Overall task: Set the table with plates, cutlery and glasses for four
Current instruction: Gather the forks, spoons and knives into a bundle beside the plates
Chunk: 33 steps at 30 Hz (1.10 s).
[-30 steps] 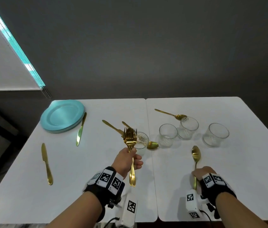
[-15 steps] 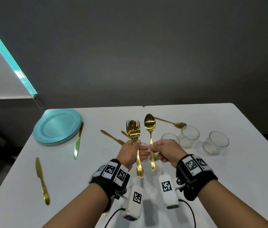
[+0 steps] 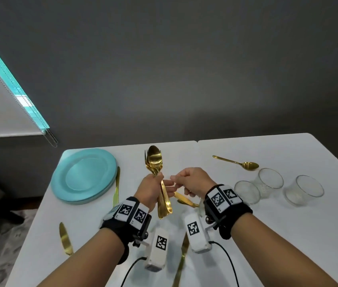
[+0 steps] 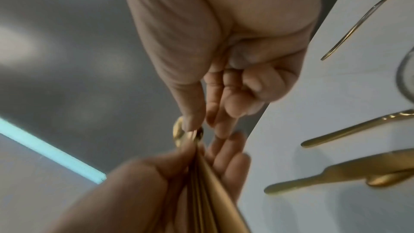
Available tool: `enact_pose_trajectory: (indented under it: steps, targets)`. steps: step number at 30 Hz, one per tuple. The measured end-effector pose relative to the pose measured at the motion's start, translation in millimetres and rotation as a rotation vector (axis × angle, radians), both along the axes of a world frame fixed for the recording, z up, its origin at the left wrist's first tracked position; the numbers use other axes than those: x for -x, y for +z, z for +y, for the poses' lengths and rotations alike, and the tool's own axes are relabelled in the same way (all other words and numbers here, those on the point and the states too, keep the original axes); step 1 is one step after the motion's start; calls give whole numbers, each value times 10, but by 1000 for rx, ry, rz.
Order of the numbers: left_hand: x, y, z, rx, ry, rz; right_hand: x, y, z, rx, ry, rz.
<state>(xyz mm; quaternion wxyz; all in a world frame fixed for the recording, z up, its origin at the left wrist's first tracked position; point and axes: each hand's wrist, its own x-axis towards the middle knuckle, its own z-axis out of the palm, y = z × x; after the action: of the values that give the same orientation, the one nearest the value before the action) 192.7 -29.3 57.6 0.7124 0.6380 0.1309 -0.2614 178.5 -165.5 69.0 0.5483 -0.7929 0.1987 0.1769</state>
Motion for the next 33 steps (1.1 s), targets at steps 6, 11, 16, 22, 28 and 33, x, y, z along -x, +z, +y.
enact_pose_trajectory:
  steps: [6, 11, 16, 22, 28, 33]
  targets:
    - [-323, -120, 246, -75, 66, 25, -596, -40, -439, -340, -525, 85]
    - [-500, -244, 345, -82, 134, 61, -1092, -225, -927, -333, -684, 113]
    - [-657, -367, 323, -112, 160, 101, -1222, -412, -1315, -335, -708, 165]
    - [-777, -439, 180, -119, 141, 118, -1093, -458, -1366, 472, -399, 254]
    - [-889, -496, 106, -125, 75, 125, -1124, -439, -1377, 575, -334, 265]
    - [-917, -503, 97, -145, 30, 121, -1220, -513, -1479, 396, -426, 311]
